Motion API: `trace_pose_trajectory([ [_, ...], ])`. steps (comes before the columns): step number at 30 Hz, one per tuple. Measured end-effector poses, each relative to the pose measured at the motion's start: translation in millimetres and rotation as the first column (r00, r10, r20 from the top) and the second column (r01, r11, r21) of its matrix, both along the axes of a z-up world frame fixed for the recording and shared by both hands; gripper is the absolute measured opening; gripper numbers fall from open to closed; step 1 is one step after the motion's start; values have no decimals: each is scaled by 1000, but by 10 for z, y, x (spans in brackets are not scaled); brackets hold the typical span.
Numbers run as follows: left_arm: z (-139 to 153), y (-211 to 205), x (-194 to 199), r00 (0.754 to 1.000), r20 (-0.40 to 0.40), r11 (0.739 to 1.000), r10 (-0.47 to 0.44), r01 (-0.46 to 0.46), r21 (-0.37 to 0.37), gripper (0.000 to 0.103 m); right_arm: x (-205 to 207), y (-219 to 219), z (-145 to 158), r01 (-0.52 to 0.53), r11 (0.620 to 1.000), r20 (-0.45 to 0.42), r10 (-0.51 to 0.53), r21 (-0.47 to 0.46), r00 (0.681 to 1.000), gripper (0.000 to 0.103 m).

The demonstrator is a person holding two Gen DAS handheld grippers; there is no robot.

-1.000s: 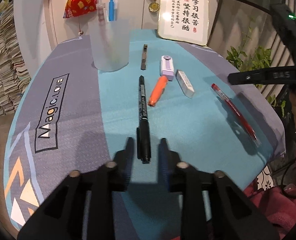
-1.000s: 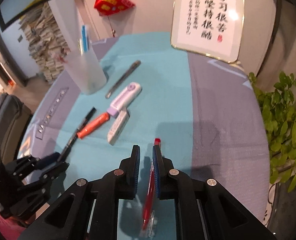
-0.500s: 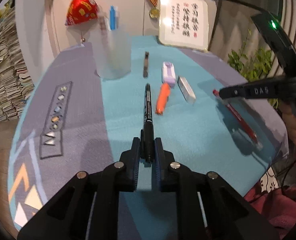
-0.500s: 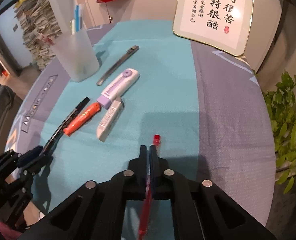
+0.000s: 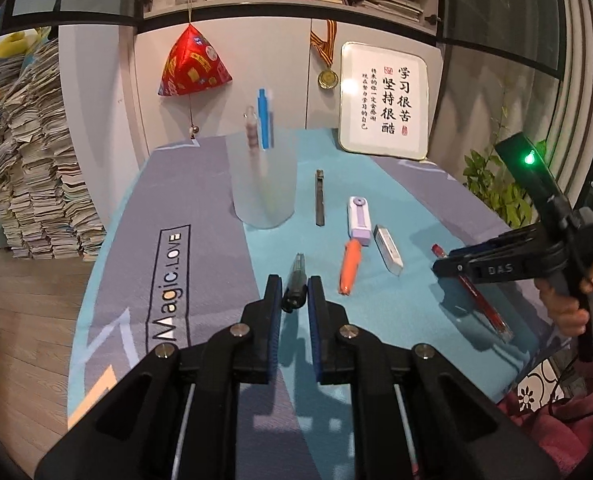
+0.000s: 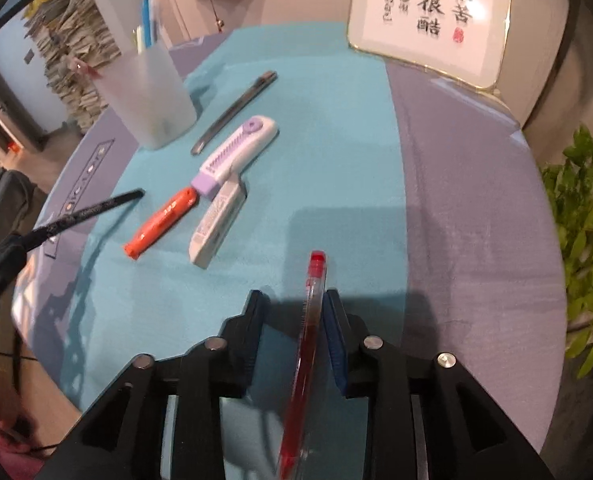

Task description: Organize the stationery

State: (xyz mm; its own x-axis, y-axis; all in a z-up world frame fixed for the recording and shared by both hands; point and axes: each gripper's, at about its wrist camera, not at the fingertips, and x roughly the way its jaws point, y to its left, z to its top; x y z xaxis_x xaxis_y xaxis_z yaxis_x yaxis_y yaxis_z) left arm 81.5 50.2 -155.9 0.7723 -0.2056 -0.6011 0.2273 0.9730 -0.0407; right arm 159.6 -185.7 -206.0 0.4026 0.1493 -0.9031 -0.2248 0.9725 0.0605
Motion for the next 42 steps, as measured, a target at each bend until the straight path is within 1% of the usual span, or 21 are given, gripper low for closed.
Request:
trace_pose_trajectory([
  [1,6,4,0,1000,2,1000,2,-2,-2,10,18,20,-16,2,1000,-5,-2,-27,1000,11],
  [3,32,25,-6,1000,12,1000,10,-10,-1,10,30,14,12,15,1000,5,-15,-18,1000,10],
  [6,90,47,-11,1000,27,1000,12,-12,-6,9,-21,17,158,14,1000,70,-14,0,997,10],
  [7,113,53,-8,999,32,1000,12,-12,-9,9,-60,22,251,12,1000,108,-13,4,994,10],
  [9,172,66,15,999,44,1000,10,-10,-19,9,-113,16,394,12,1000,151,-16,24,988,10],
  [15,299,29,76,998,70,1000,0,1,-26,9,-245,-6,739,11,996,247,-32,87,969,10],
  [19,364,-14,91,997,83,1000,-7,8,-14,9,-290,-10,879,12,994,290,-43,111,956,10],
  [24,462,-47,124,995,98,1000,-11,11,-5,9,-322,-29,972,6,992,317,-47,128,947,10],
  [31,678,-31,213,992,128,1000,7,-6,-6,9,-329,-23,955,-5,991,319,-39,136,947,10],
  [37,1081,-32,380,977,211,1000,13,-13,0,9,-320,-67,949,6,989,321,-53,147,946,10],
  [42,1443,-20,604,967,254,999,33,-23,-39,9,-288,-90,926,19,989,314,-64,146,947,10],
])
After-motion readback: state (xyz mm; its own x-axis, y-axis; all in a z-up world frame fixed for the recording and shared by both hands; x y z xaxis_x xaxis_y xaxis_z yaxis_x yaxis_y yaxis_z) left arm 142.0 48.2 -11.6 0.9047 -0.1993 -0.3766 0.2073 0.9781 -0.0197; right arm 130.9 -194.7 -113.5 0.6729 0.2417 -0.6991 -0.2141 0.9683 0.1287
